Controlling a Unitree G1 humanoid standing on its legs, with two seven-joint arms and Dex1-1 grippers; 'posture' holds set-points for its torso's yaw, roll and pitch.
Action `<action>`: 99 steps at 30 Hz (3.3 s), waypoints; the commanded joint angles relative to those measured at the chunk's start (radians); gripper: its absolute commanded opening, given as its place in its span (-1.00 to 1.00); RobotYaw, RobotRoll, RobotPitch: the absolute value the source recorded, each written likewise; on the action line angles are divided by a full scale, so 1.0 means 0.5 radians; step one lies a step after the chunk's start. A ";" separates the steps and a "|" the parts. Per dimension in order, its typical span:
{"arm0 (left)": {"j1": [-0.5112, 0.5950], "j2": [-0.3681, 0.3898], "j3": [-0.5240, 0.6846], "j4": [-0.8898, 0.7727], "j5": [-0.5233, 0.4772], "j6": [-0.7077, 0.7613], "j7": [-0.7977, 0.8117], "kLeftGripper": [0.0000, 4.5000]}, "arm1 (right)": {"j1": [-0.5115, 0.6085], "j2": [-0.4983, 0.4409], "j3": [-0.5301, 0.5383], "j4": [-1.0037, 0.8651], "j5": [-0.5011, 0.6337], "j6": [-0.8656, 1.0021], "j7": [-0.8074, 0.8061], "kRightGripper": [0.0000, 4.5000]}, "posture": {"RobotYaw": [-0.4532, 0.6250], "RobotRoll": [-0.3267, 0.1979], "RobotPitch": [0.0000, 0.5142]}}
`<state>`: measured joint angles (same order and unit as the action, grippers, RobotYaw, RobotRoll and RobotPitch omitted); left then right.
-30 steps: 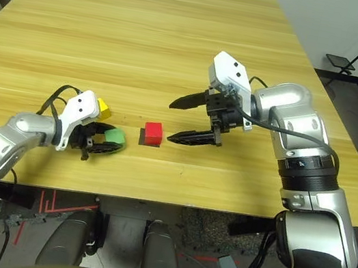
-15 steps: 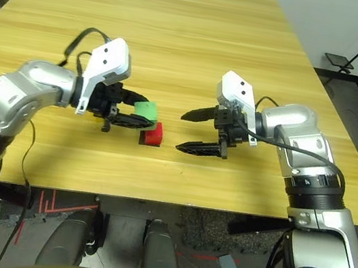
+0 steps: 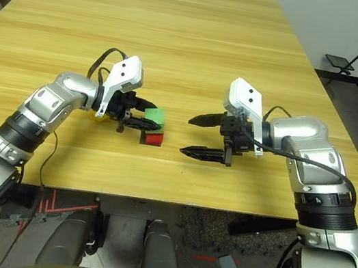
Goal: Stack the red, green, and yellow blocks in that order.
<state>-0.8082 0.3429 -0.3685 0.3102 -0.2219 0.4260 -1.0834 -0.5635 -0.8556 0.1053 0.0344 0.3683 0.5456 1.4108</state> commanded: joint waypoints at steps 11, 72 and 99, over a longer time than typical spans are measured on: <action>0.024 -0.064 0.026 0.093 0.087 -0.112 -0.001 -0.08 | 0.025 -0.028 -0.025 -0.105 0.058 0.091 -0.041 1.00 | 0.03 -0.12 -0.56; 0.325 0.395 0.274 -0.161 0.255 0.531 0.553 0.27 | -0.060 0.015 -0.011 -0.072 0.085 0.116 -0.086 1.00 | 0.09 -0.19 -0.61; -0.321 0.320 -0.106 -0.496 -0.012 1.136 0.145 -0.08 | 0.182 -0.099 -0.097 -0.101 0.094 0.096 -0.156 1.00 | 0.01 -0.03 -0.63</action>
<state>-0.9497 0.5082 -0.4004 0.0402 -0.2399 1.0136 -1.0042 -0.4850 -0.8931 0.0735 -0.0014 0.4078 0.5951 1.3395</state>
